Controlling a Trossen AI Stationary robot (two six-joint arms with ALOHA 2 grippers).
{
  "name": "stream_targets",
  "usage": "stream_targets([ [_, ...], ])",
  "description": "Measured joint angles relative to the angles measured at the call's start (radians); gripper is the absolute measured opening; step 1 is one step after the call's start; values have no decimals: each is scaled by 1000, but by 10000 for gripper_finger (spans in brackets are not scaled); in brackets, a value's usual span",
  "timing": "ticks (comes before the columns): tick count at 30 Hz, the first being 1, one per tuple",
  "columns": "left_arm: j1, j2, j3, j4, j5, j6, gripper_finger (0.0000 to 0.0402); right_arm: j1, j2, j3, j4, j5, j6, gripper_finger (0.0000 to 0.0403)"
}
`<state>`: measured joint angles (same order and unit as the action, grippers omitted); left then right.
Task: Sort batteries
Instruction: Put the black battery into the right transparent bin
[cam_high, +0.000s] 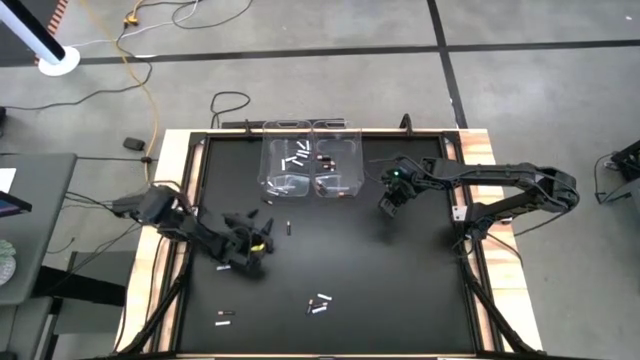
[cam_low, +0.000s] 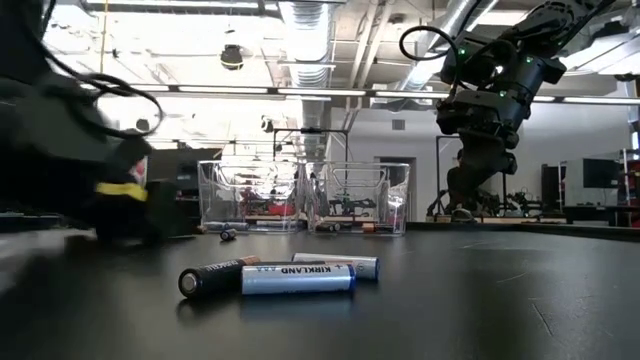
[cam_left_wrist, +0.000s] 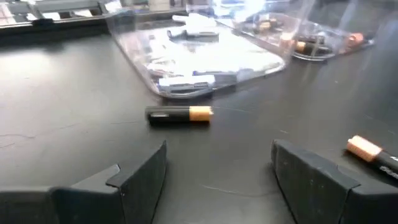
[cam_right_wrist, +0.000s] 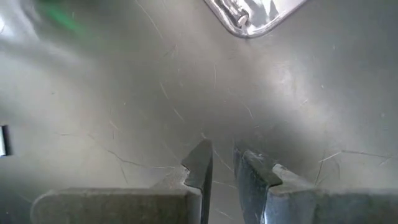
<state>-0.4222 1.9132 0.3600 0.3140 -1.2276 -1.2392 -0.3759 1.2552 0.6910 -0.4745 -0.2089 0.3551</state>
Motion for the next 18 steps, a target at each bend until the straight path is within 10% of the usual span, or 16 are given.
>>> stream_targets([
  [18, 171, -2, 1, 7, 34, 90, 286, 0, 0, 0, -15, 0, 40, 82],
])
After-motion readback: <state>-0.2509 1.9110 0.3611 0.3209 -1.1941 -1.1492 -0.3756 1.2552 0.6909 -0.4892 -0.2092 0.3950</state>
